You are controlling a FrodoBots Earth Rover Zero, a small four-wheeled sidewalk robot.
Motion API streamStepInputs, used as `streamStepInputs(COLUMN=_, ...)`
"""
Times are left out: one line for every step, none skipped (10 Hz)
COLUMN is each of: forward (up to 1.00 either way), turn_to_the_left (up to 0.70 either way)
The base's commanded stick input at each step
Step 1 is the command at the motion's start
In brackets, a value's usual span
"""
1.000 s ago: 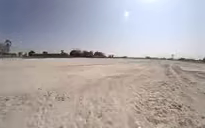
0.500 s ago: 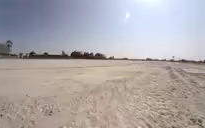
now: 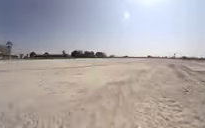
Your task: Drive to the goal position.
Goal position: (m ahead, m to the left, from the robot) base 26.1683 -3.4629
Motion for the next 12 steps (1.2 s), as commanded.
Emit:
streamStepInputs(forward=0.70, turn_to_the_left=0.00)
streamStepInputs(forward=0.70, turn_to_the_left=0.00)
streamStepInputs(forward=0.70, turn_to_the_left=0.00)
streamStepInputs(forward=0.70, turn_to_the_left=0.00)
streamStepInputs(forward=0.70, turn_to_the_left=0.00)
streamStepInputs(forward=0.70, turn_to_the_left=0.00)
streamStepInputs(forward=0.70, turn_to_the_left=0.00)
streamStepInputs(forward=0.70, turn_to_the_left=0.00)
streamStepInputs(forward=0.70, turn_to_the_left=0.00)
streamStepInputs(forward=0.70, turn_to_the_left=0.00)
streamStepInputs(forward=0.70, turn_to_the_left=0.00)
streamStepInputs(forward=0.70, turn_to_the_left=0.00)
